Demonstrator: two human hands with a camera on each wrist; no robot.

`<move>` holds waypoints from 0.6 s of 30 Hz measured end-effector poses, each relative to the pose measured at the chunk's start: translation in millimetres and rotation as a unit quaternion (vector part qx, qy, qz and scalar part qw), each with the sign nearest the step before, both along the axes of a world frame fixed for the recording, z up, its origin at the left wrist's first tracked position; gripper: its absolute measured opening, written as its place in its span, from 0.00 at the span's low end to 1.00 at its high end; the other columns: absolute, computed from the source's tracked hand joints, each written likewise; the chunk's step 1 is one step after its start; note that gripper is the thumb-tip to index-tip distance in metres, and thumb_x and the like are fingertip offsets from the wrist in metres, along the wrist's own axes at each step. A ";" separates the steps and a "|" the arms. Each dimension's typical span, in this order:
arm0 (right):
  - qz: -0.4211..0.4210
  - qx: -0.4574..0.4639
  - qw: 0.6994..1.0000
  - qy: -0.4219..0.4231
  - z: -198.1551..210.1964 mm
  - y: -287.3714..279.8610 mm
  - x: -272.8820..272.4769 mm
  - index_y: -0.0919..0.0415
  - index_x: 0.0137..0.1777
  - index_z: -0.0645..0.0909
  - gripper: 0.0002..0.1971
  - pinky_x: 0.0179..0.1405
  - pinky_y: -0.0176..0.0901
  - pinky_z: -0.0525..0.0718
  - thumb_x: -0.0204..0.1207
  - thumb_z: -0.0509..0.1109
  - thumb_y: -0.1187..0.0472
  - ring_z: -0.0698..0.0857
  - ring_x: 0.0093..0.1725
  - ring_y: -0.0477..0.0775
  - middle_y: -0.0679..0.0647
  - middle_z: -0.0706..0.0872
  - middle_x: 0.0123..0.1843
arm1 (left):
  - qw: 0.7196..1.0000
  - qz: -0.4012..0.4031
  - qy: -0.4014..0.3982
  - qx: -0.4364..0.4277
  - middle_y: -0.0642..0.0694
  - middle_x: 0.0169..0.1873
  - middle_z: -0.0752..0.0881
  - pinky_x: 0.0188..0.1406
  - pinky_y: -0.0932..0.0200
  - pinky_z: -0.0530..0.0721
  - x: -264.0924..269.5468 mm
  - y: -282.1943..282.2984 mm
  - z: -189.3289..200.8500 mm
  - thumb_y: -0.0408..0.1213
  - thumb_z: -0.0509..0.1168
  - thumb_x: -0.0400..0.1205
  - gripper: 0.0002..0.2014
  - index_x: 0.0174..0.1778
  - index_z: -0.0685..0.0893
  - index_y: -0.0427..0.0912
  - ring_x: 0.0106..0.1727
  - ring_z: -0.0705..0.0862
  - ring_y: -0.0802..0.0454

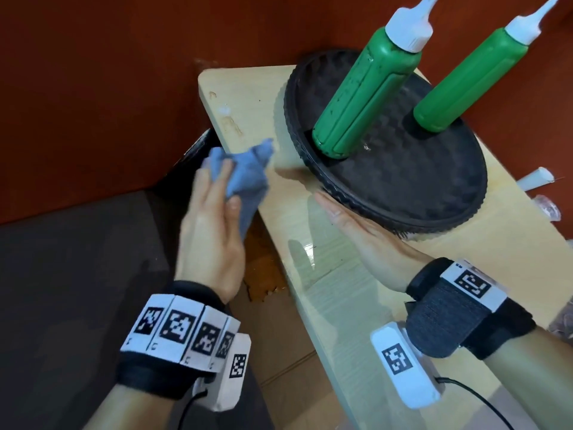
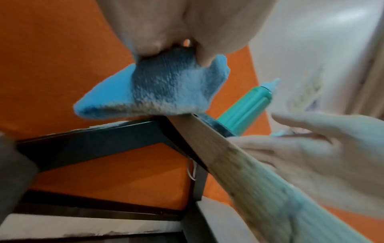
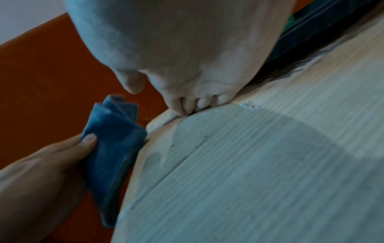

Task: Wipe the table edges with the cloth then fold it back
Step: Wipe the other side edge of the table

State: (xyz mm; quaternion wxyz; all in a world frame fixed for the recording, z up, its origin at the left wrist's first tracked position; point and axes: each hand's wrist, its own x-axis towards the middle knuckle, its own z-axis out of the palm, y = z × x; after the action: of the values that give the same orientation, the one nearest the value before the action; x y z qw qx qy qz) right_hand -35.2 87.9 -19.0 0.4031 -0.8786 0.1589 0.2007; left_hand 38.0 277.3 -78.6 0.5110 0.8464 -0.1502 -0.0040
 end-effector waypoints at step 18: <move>-0.044 0.044 0.998 0.003 0.3 -3.9 5.0 0.41 0.80 0.61 0.25 0.58 0.03 0.47 0.83 0.43 0.41 0.55 0.75 0.22 0.28 0.59 0.80 | 0.951 -0.252 -0.100 0.149 0.48 0.79 0.69 0.78 0.41 0.66 -51.9 -11.2 -24.2 0.39 0.52 0.82 0.24 0.75 0.73 0.48 0.84 0.57 0.45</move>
State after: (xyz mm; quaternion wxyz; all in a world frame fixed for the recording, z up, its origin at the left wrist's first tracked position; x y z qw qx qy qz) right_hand -30.2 84.0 -18.7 0.4499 -0.8514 0.1898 0.1917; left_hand -14.0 266.1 -102.9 0.3439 0.8435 -0.4066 -0.0700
